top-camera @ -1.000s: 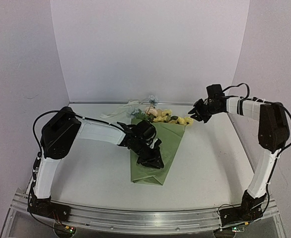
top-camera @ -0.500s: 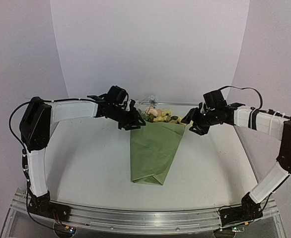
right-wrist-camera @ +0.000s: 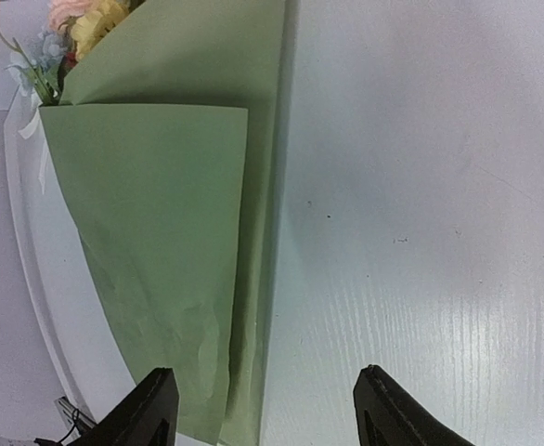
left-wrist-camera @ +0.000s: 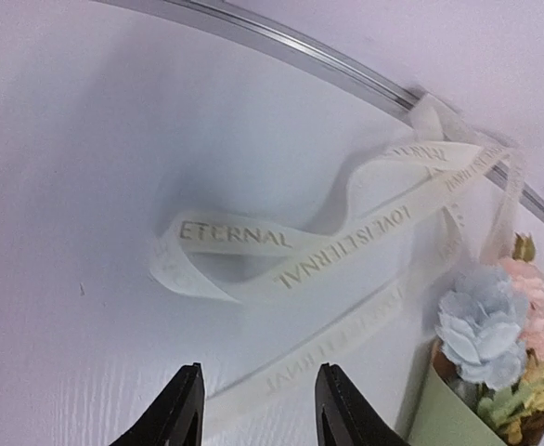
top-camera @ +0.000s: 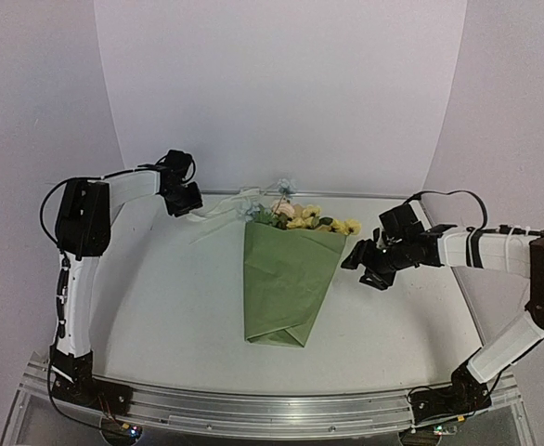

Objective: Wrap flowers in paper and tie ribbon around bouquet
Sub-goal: Pick up the ribbon from the corner of the board.

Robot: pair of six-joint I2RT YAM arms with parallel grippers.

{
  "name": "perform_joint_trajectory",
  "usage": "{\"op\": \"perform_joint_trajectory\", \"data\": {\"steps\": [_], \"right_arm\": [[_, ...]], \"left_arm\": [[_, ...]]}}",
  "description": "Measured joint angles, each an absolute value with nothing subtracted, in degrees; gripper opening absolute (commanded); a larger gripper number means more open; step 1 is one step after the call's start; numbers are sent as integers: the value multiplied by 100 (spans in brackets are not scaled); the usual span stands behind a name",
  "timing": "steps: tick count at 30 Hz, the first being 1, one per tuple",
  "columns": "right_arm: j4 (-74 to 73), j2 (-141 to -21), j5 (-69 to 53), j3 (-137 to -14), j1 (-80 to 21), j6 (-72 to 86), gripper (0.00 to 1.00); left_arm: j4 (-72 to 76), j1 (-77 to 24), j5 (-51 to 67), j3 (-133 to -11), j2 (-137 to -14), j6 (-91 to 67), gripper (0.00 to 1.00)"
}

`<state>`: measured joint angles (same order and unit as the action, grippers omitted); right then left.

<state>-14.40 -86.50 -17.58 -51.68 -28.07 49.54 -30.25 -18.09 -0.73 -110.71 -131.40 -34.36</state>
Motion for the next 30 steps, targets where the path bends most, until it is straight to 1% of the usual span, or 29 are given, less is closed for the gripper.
{"op": "perform_joint_trajectory", "data": {"steps": [4,11,14,18,19,21,25,30], "right_arm": [[-1324,-8602,-1757,-5165,-2848,4952,67],[-1297,-8605,-1754,-5160,-2938,4952,68],[-1291,-8651,-1752,-5164,-2971,4952,69],[-1263,-8900,-1763,-5203,-2993,4950,69],[-1249,-8980,-1764,-5208,-2993,4951,69],[-1246,-9083,-1765,-5210,-2993,4952,69],[-1235,-9124,-1765,-5211,-2993,4952,69],[-1201,-9131,-1765,-5214,-2993,4952,68]], "left_arm": [[-3358,-1691,-407,-11925,-13906,-3468,48],[-3792,-1592,-603,-12858,-14740,-3608,47],[-3793,-1580,-586,-12969,-14827,-3643,40],[-3788,-1579,-547,-12964,-14829,-3670,14],[-3780,-1579,-534,-12961,-14829,-3682,9],[-3686,-1579,-507,-12889,-14817,-3713,1],[-3469,-1578,-546,-12412,-14553,-3659,0],[-3288,-1539,-797,-11827,-13743,-3443,0]]}}
